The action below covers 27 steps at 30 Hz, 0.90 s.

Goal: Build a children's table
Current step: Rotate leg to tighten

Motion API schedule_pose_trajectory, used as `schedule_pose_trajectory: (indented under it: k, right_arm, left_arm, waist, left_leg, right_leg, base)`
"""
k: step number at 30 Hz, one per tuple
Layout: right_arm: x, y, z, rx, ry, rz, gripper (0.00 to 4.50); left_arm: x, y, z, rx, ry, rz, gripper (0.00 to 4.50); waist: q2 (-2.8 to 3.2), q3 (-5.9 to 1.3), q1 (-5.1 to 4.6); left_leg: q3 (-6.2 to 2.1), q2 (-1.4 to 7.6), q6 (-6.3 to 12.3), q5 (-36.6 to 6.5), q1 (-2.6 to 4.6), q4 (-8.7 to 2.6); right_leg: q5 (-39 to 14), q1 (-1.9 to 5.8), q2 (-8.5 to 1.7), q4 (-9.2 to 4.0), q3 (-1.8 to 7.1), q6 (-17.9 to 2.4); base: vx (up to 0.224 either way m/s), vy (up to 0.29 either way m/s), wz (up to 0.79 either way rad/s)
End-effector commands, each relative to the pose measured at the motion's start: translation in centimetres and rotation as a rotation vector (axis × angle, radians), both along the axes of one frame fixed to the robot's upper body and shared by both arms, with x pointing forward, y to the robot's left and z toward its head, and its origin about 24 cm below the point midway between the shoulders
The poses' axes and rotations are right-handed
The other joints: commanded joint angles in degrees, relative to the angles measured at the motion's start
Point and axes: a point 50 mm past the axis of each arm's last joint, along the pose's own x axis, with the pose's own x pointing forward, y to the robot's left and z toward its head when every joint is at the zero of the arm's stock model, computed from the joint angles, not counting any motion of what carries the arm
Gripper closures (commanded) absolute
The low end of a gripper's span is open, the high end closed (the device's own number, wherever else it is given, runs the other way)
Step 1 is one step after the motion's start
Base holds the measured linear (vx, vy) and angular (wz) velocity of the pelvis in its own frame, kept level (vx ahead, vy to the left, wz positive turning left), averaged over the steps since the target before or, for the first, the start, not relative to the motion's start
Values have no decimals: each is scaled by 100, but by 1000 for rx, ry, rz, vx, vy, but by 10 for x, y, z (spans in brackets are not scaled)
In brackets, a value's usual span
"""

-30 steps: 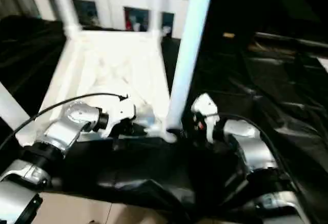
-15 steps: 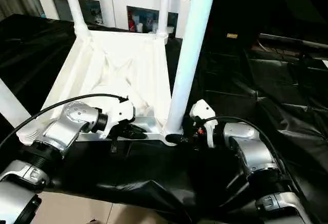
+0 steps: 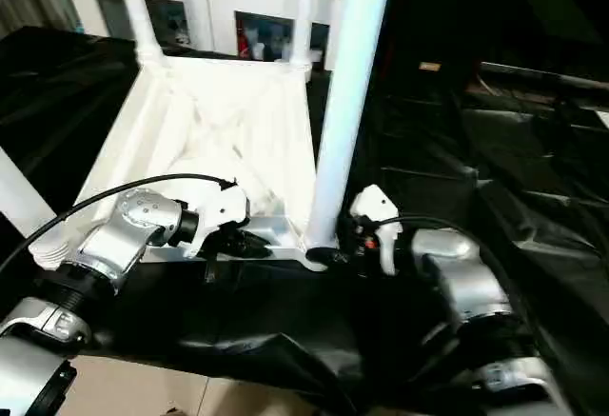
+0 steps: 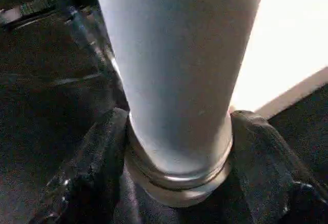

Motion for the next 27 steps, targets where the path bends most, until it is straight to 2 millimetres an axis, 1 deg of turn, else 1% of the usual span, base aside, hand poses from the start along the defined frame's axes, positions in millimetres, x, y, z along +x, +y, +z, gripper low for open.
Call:
schedule_pose_trajectory:
  k: [1, 2, 3, 4, 5, 6, 7, 8, 9, 10, 11, 12, 13, 14, 15, 17, 18, 19, 20, 21, 22, 23, 24, 25, 26, 27]
  right_arm:
    - [6, -2, -7, -48, -14, -122, 184]
    - [11, 3, -16, -37, -3, -258, 184]
    - [12, 6, -20, -27, 5, -307, 184]
    - [12, 6, -20, -27, 5, -307, 184]
    - [16, 14, -30, -12, 31, -478, 184]
    - [16, 14, -30, -12, 31, -478, 184]
    - [17, 17, -33, -11, 41, -543, 184]
    - [18, 21, -36, -22, 37, -594, 184]
    - [19, 26, -37, -29, 28, -625, 184]
    - [19, 26, -37, -29, 28, -625, 184]
    - [19, 26, -37, -29, 28, -625, 184]
    - [20, 34, -35, -8, 17, -645, 184]
    - [20, 38, -34, 6, 10, -646, 184]
    - [21, 43, -30, 45, -5, -636, 184]
    - [21, 46, -26, 83, -22, -623, 184]
    - [21, 48, -22, 116, -36, -617, 184]
    - [20, 46, -18, 147, -52, -611, 128]
    - [19, 44, -14, 167, -70, -596, 114]
    - [17, 39, -9, 174, -90, -570, 111]
    - [11, 31, -2, 159, -112, -503, 93]
    - [11, 31, -2, 159, -112, -502, 93]
    - [9, 28, -1, 150, -113, -482, 80]
    - [9, 28, -1, 150, -113, -482, 73]
    - [2, 23, 2, 143, -92, -416, 73]
    - [-7, 14, 5, 116, -85, -319, 73]
    - [-24, -3, 10, 65, -65, -170, 73]
  left_arm:
    - [0, -14, -5, -27, 7, 24, 450]
    - [6, -19, -8, -19, -11, 120, 450]
    - [8, -21, -10, -16, -16, 154, 450]
    - [8, -21, -10, -16, -16, 154, 450]
    - [15, -30, -12, -16, -26, 265, 450]
    - [15, -30, -12, -16, -26, 265, 450]
    - [18, -33, -13, -16, -30, 303, 450]
    - [19, -38, -13, -12, -43, 327, 450]
    - [20, -42, -13, -9, -55, 337, 450]
    - [20, -42, -13, -9, -55, 337, 450]
    - [20, -42, -13, -9, -55, 337, 450]
    - [20, -48, -13, -10, -72, 312, 450]
    - [19, -50, -13, -11, -78, 296, 450]
    - [18, -53, -13, -13, -84, 270, 450]
    - [16, -54, -13, -15, -88, 244, 450]
    - [15, -56, -13, -17, -94, 216, 450]
    - [14, -56, -13, -18, -92, 201, 450]
    - [13, -55, -13, -19, -91, 190, 450]
    - [12, -57, -13, -35, -95, 174, 450]
    - [10, -58, -12, -60, -103, 154, 450]
    - [10, -58, -12, -60, -103, 154, 450]
    - [10, -59, -11, -66, -107, 148, 450]
    - [10, -59, -11, -66, -107, 148, 450]
    - [10, -59, -9, -95, -123, 154, 450]
    - [10, -60, -5, -140, -126, 148, 450]
    - [11, -59, 1, -189, -123, 139, 450]
  waist:
    - [-29, -335, -35]
    - [-38, -333, -64]
    - [-36, -323, -81]
    - [-40, -321, -118]
    - [-42, -326, -136]
    - [-17, -312, -145]
    - [-24, -297, -163]
    - [-30, -313, -179]
    - [-1, -319, -178]
    - [-8, -314, -188]
    - [-25, -314, -193]
    - [-19, -318, -197]
    - [31, -325, -201]
    - [22, -329, -209]
    - [31, -342, -205]
    - [28, -343, -205]
    - [34, -363, -201]
    - [42, -370, -194]
    - [28, -372, -187]
    - [18, -385, -135]
    - [18, -385, -135]
    - [10, -391, -97]
    - [9, -386, -73]
    - [4, -375, -59]
    - [5, -374, -53]
    - [-10, -366, 54]
  left_leg:
    - [59, -13, 205, -1488, 23, -417]
    - [56, -21, 160, -1518, 21, -419]
    - [51, -28, 138, -1533, 14, -422]
    - [42, -36, 103, -1637, 19, -424]
    - [38, -47, 109, -1646, -4, -424]
    - [40, -43, 99, -1697, 12, -425]
    - [27, -56, 66, -1857, 35, -430]
    - [18, -66, 53, -1866, 27, -429]
    - [7, -61, 35, -1865, 32, -438]
    - [6, -60, 36, -1878, 27, -436]
    - [4, -71, 73, -1952, 31, -436]
    - [7, -70, 137, -1985, 29, -438]
    - [-3, -71, 147, -1990, 24, -443]
    - [-5, -69, 143, -1994, 12, -448]
    - [-7, -62, 151, -1975, 5, -454]
    - [0, -56, 173, -1999, 8, -453]
    - [2, -52, 184, -1947, 6, -454]
    - [1, -45, 202, -1867, -5, -458]
    - [11, -48, 226, -1828, -9, -452]
    - [28, -43, 328, -1612, -6, -434]
    - [28, -43, 328, -1612, -6, -434]
    - [46, -34, 420, -1465, 7, -415]
    - [56, -43, 480, -1365, -8, -408]
    - [49, -54, 479, -1314, -18, -416]
    - [58, -48, 506, -1349, -24, -411]
    - [60, -15, 577, -1377, 30, -400]
  right_leg:
    - [-1895, 284, -162, -418, 126, -1168]
    - [-2060, 273, -159, -437, 132, -1085]
    - [-2152, 264, -154, -447, 131, -1044]
    - [-2362, 249, -149, -472, 122, -963]
    - [-2470, 267, -147, -485, 118, -887]
    - [-2547, 221, -151, -500, 127, -873]
    - [-2826, 202, -144, -540, 105, -796]
    - [-2907, 219, -143, -542, 94, -753]
    - [-2950, 207, -149, -563, 94, -699]
    - [-2936, 194, -149, -572, 96, -690]
    - [-2973, 198, -137, -583, 87, -663]
    - [-2926, 184, -132, -589, 96, -659]
    - [-2892, 185, -141, -589, 100, -673]
    - [-2845, 197, -137, -590, 96, -676]
    - [-2667, 208, -138, -570, 100, -740]
    - [-2563, 206, -137, -572, 107, -788]
    - [-2358, 231, -132, -544, 113, -857]
    - [-2163, 244, -129, -513, 114, -937]
    - [-2088, 254, -130, -515, 117, -955]
    - [-1771, 282, -133, -494, 134, -1014]
    - [-1771, 282, -133, -494, 134, -1014]
    - [-1547, 284, -135, -467, 146, -1087]
    - [-1487, 288, -134, -453, 148, -1122]
    - [-1591, 330, -120, -459, 137, -1086]
    - [-1690, 313, -135, -466, 143, -1052]
    - [-1764, 324, -133, -489, 162, -945]
  base:
    - [0, 0, 0]
    - [0, 0, 0]
    - [0, 0, 0]
    - [0, 0, 0]
    - [0, 0, 0]
    - [0, 0, 0]
    - [0, 0, 0]
    - [0, 0, 0]
    - [0, 0, 0]
    - [0, 0, 0]
    - [0, 0, 0]
    - [0, 0, 0]
    - [0, 0, 0]
    - [0, 0, 0]
    - [0, 0, 0]
    - [0, 0, 0]
    - [0, 0, 0]
    - [0, 0, 0]
    - [0, 0, 0]
    - [0, 0, 0]
    - [0, 0, 0]
    - [0, 0, 0]
    - [0, 0, 0]
    - [0, 0, 0]
    - [0, 0, 0]
    - [0, 0, 0]
